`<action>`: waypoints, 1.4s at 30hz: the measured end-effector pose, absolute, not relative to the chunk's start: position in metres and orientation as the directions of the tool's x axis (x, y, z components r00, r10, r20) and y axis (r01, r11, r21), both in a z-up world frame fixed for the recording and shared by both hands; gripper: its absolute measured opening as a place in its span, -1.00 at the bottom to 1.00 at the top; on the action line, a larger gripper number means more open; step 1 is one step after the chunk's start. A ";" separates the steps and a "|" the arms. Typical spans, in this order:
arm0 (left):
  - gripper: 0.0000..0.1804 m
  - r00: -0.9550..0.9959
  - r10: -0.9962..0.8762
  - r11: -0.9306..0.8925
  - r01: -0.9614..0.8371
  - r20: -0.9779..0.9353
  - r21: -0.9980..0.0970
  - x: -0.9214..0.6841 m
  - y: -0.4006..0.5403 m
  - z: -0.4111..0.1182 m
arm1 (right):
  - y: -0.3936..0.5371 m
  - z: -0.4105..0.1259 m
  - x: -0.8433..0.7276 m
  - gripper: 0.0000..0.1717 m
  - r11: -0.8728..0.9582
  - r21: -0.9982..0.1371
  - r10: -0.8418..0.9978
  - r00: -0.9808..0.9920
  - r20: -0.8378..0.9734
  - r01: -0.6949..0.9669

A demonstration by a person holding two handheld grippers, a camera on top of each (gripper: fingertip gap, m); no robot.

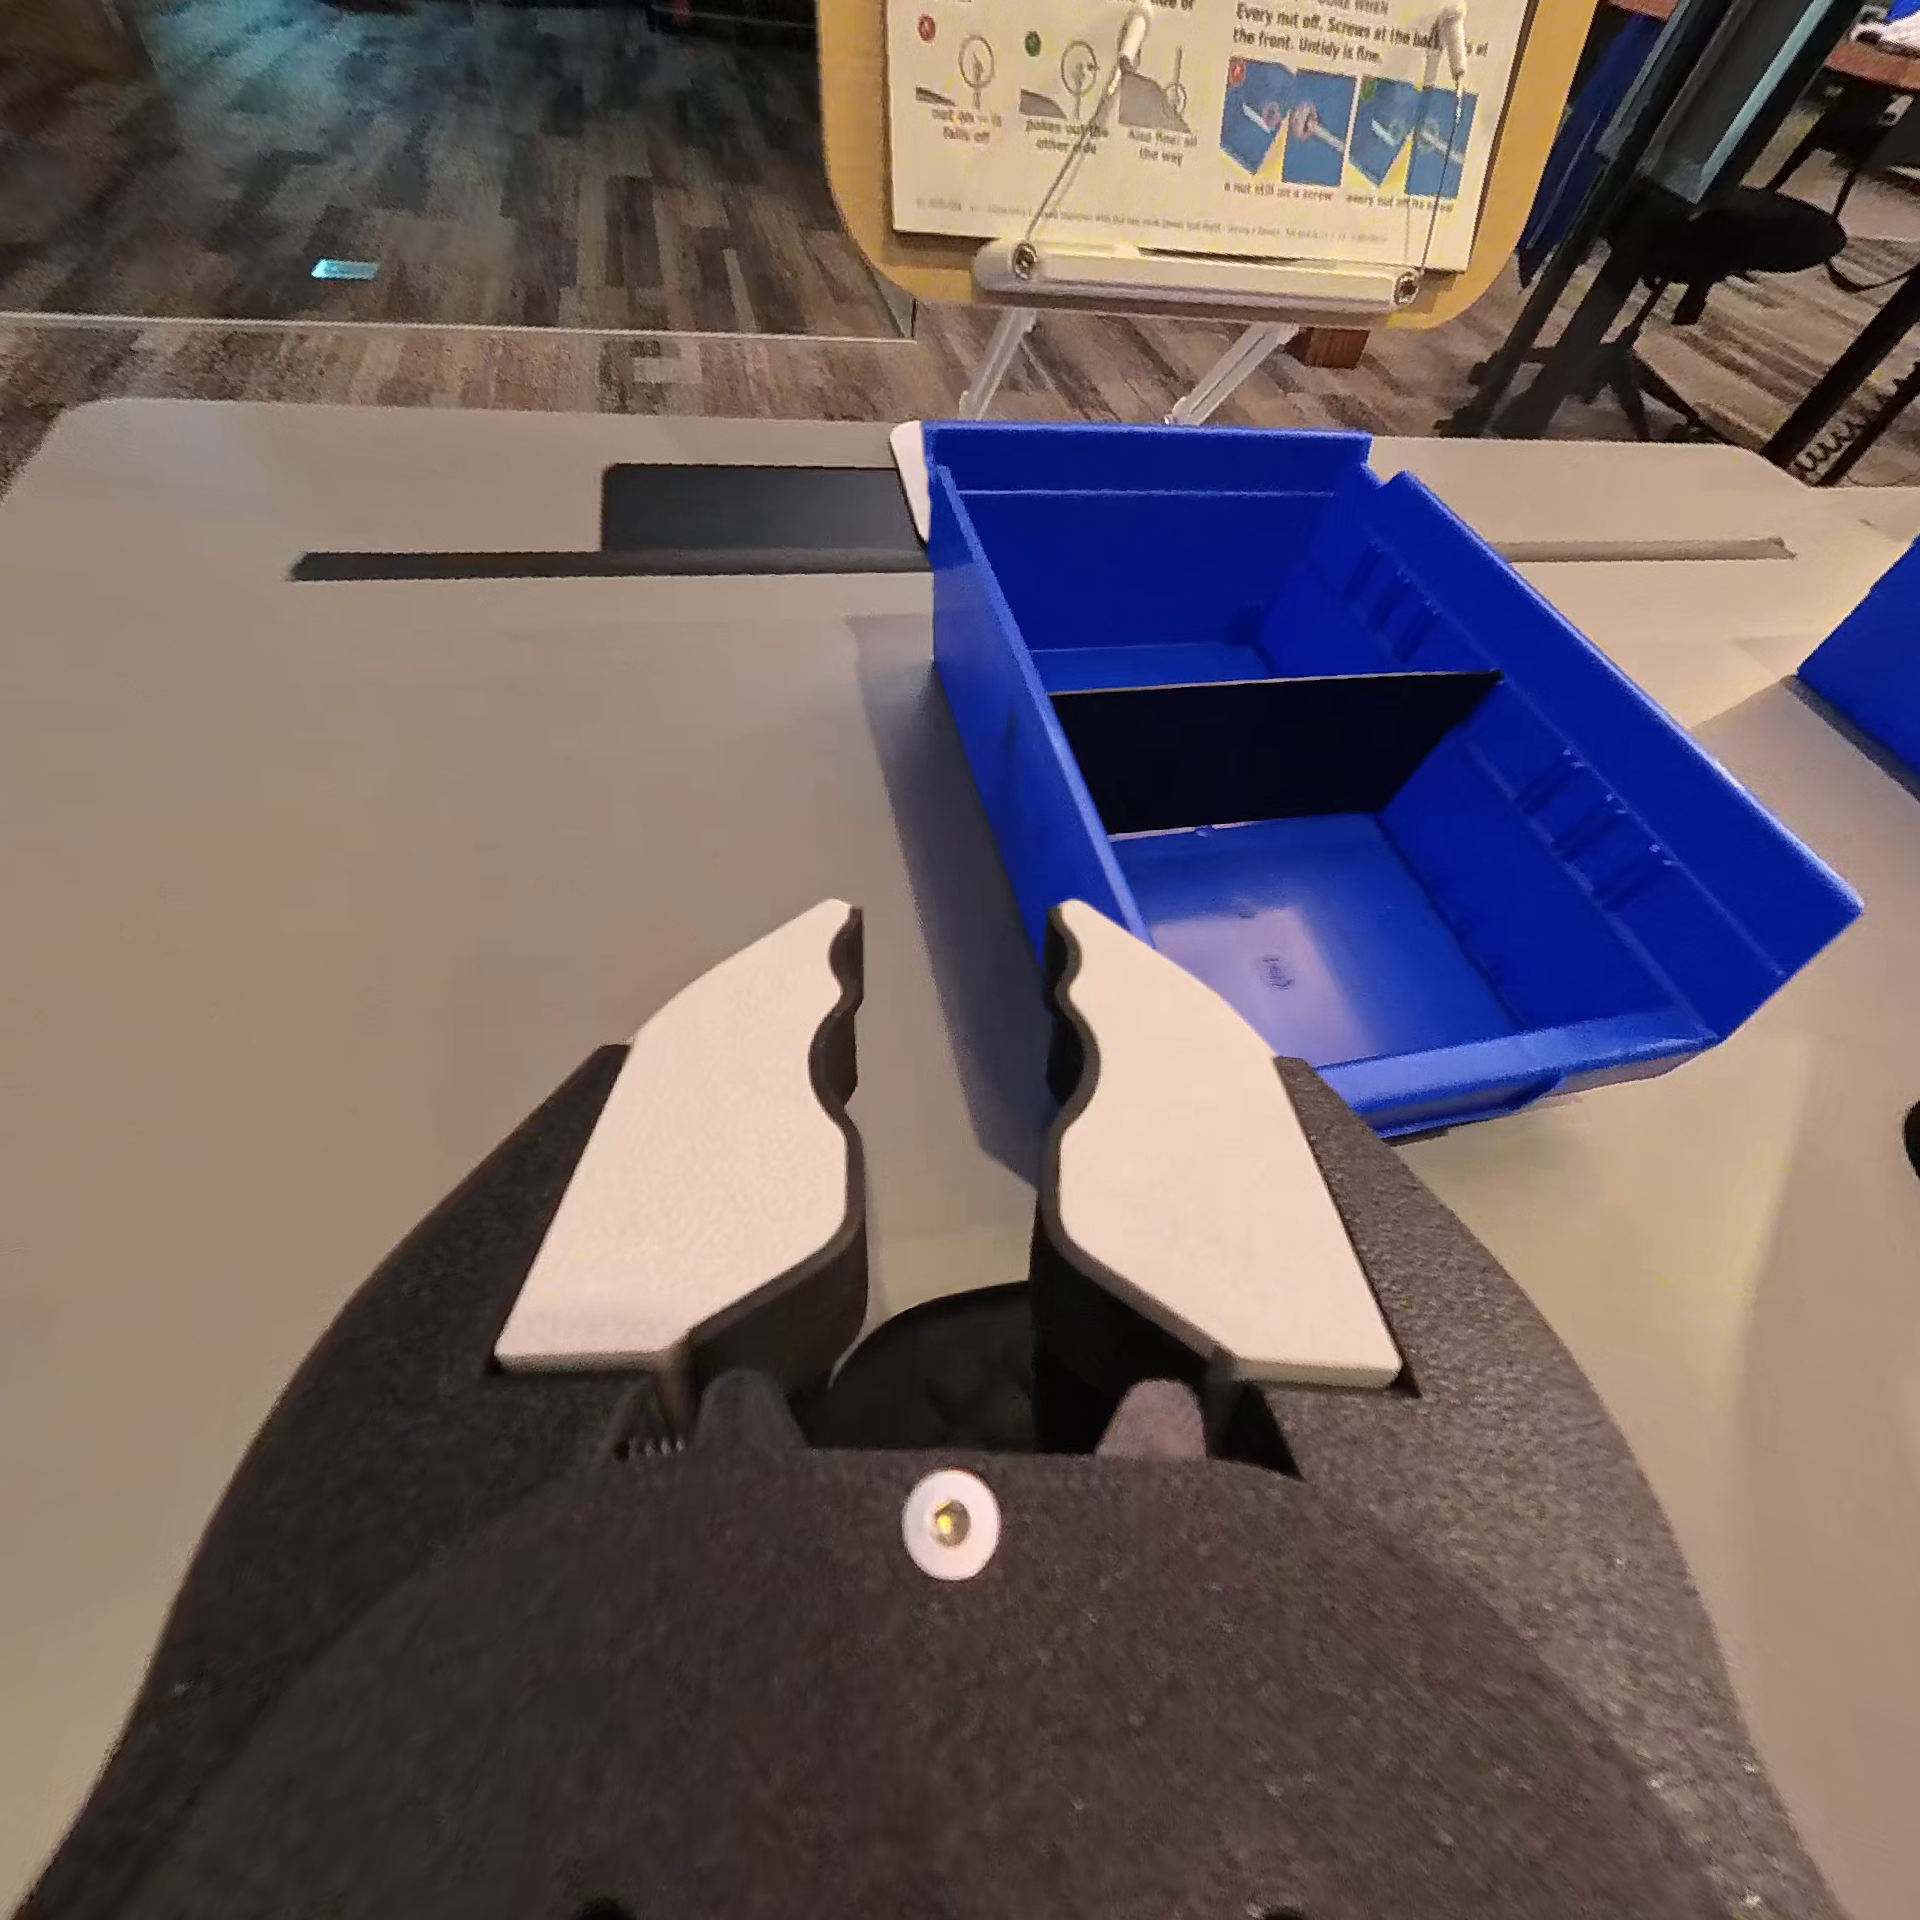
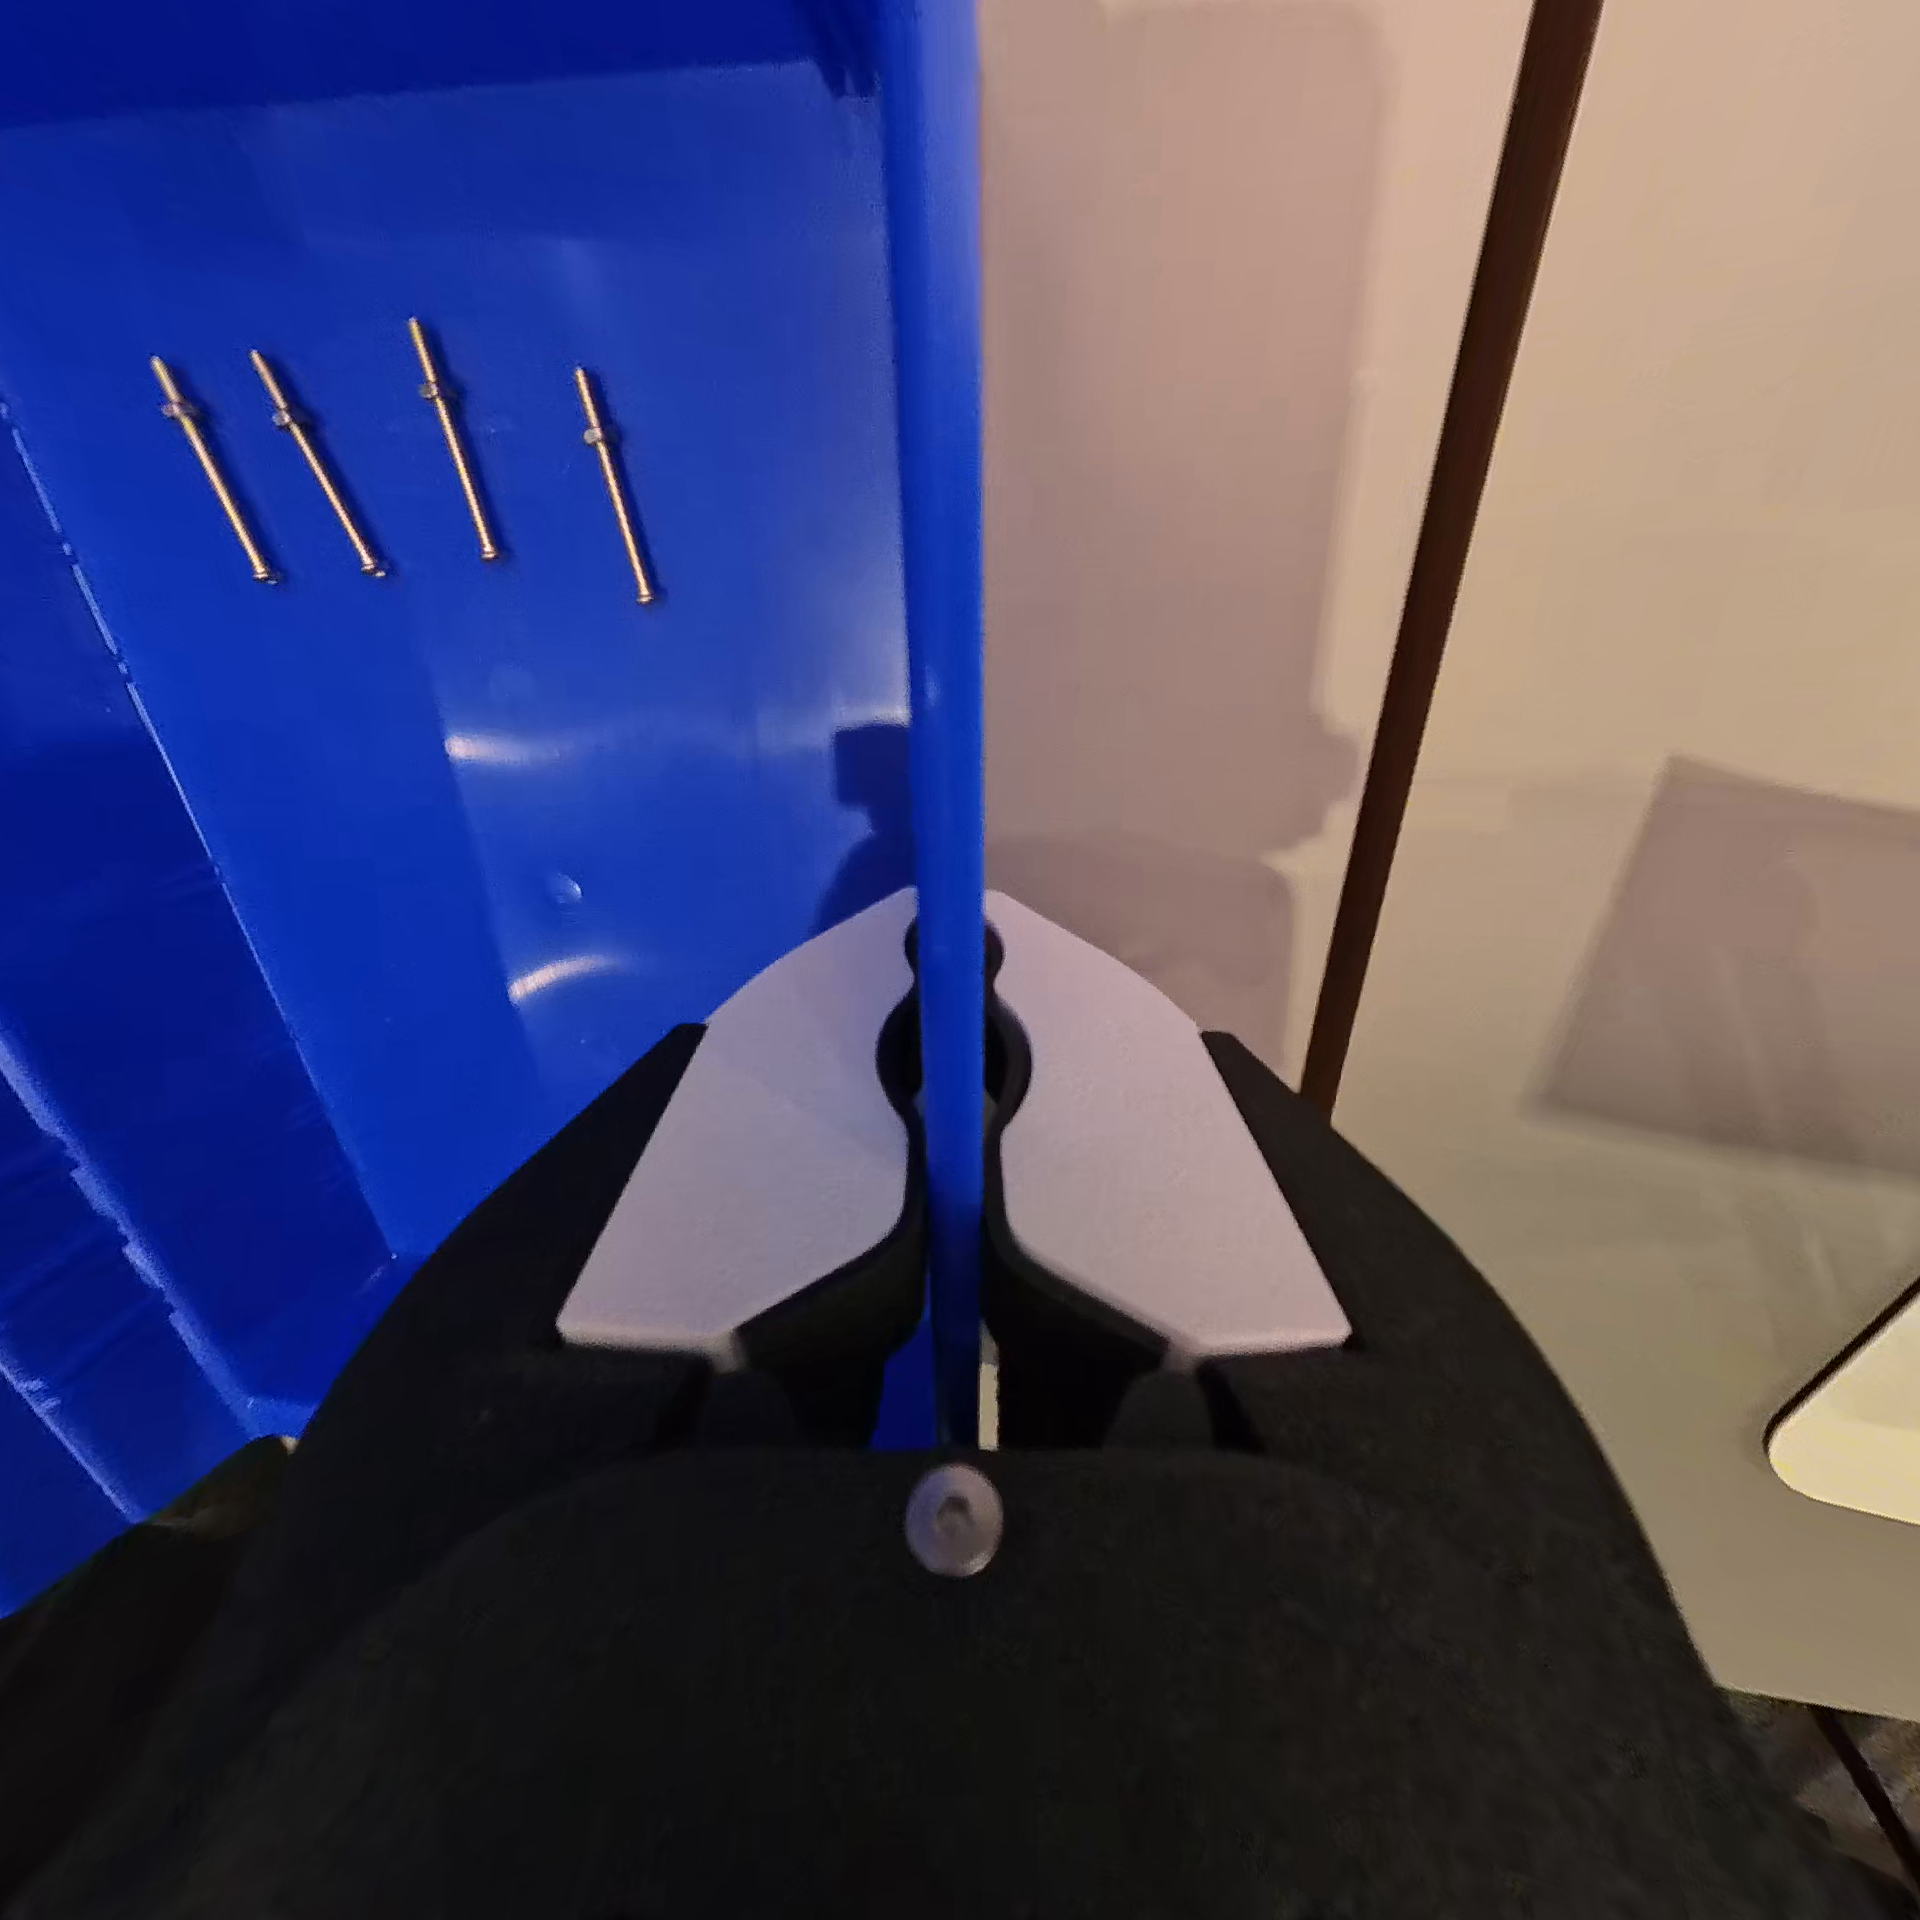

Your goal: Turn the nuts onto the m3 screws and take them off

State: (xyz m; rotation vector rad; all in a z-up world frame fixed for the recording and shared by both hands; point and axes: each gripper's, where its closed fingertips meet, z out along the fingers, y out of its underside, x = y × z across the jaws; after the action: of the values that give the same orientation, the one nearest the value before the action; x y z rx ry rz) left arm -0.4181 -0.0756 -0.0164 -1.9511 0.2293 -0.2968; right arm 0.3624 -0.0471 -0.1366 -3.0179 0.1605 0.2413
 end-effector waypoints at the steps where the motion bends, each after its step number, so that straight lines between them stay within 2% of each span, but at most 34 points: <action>1: -0.64 0.953 -0.289 -0.382 -0.027 0.092 -0.924 -0.422 -0.077 -0.015 | -0.048 -0.136 0.362 -0.96 -0.988 -0.099 -0.104 0.981 -0.164 -0.121; 12: -0.64 0.973 -0.218 -0.349 -0.011 0.070 -0.937 -0.466 -0.096 -0.005 | -0.071 -0.114 0.349 -0.95 -0.973 -0.089 -0.197 0.965 -0.175 -0.215; 20: -0.64 0.983 -0.173 -0.338 -0.005 0.057 -0.941 -0.502 -0.125 -0.014 | -0.077 -0.048 0.291 -0.95 -0.971 -0.123 -0.179 0.964 -0.197 -0.205; 26: -0.65 0.978 -0.181 -0.333 0.040 0.105 -0.942 -0.517 -0.152 -0.024 | -0.053 0.014 0.195 -0.95 -0.985 -0.154 -0.055 0.982 -0.183 -0.084; 31: -0.66 0.975 -0.178 -0.341 0.064 0.131 -0.938 -0.531 -0.174 -0.033 | -0.022 0.044 0.083 -0.95 -0.981 -0.188 0.095 0.975 -0.201 0.057; 36: -0.68 0.986 -0.133 -0.330 0.047 0.096 -0.943 -0.554 -0.196 -0.039 | 0.006 0.051 -0.039 -0.95 -0.955 -0.197 0.263 0.943 -0.203 0.223; 42: -0.69 0.996 -0.058 -0.339 0.040 0.063 -0.940 -0.589 -0.222 -0.046 | 0.021 0.037 -0.187 -0.95 -0.899 -0.156 0.436 0.873 -0.219 0.410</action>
State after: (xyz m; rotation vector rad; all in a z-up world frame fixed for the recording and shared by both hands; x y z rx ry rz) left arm -0.5892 -0.2223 -0.0458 -1.9145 0.0134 -0.0998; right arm -0.1871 0.0209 0.0368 -2.9388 -0.6659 0.3810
